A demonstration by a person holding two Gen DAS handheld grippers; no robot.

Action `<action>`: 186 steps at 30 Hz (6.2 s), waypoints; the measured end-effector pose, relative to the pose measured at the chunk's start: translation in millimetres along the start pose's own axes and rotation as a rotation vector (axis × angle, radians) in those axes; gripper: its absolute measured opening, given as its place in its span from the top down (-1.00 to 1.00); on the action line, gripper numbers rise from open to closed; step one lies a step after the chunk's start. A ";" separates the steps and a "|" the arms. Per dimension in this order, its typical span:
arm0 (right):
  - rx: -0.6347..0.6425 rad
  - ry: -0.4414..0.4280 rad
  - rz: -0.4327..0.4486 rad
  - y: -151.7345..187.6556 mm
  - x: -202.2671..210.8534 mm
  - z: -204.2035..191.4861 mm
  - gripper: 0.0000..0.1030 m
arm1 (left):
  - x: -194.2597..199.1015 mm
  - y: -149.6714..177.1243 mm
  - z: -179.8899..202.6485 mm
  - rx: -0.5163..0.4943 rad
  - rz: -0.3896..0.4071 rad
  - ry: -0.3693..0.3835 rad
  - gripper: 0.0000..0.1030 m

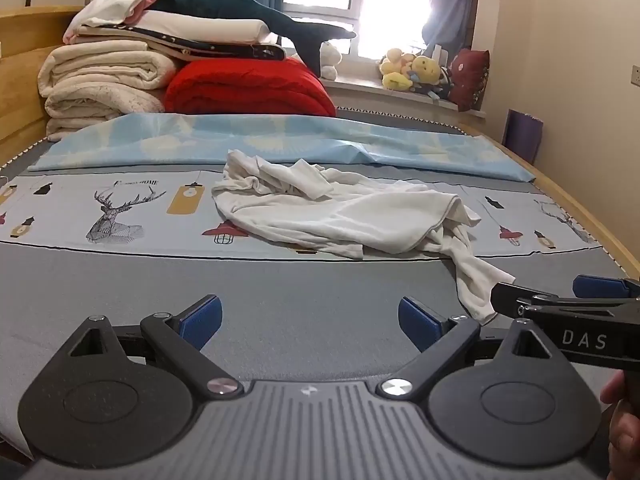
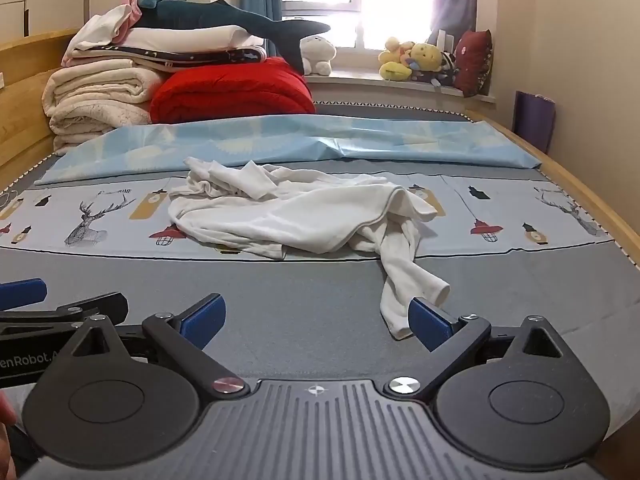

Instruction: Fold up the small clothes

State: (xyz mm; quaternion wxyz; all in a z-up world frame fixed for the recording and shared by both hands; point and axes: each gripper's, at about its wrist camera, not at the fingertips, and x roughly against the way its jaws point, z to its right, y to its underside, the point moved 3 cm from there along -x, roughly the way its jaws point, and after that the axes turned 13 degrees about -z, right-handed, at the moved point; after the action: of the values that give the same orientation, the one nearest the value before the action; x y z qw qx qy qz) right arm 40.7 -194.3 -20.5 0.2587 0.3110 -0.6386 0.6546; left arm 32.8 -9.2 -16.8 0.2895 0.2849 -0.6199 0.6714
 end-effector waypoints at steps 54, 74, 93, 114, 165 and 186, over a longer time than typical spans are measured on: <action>-0.015 -0.063 0.136 -50.5 10.8 30.4 -0.62 | -3.9 10.9 11.7 -0.112 0.001 0.024 0.33; -0.138 -0.028 0.119 -68.6 -46.3 110.9 -0.23 | -171.4 -89.3 48.9 -0.136 -0.150 0.113 0.70; -0.110 0.005 0.054 -75.8 -61.2 132.4 -0.40 | -315.4 -112.4 67.1 0.011 -0.249 0.006 0.87; -0.234 0.046 -0.030 -58.0 -72.3 131.6 0.05 | -111.3 -23.9 -131.0 -0.262 -0.399 -0.014 0.94; -0.040 -0.306 -0.495 -22.1 -116.8 117.2 0.95 | -82.2 12.7 -216.2 -0.151 -0.635 0.016 0.89; -0.293 -0.143 -0.433 -15.5 -133.5 154.3 0.52 | -79.6 7.7 -192.1 -0.161 -0.516 -0.011 0.63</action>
State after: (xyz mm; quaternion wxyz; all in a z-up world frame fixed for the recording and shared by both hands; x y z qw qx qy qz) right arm 153.8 -339.6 -109.9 0.3891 0.4452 -0.6617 0.4611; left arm 75.8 179.1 -94.3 0.4694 0.4129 -0.5799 0.5224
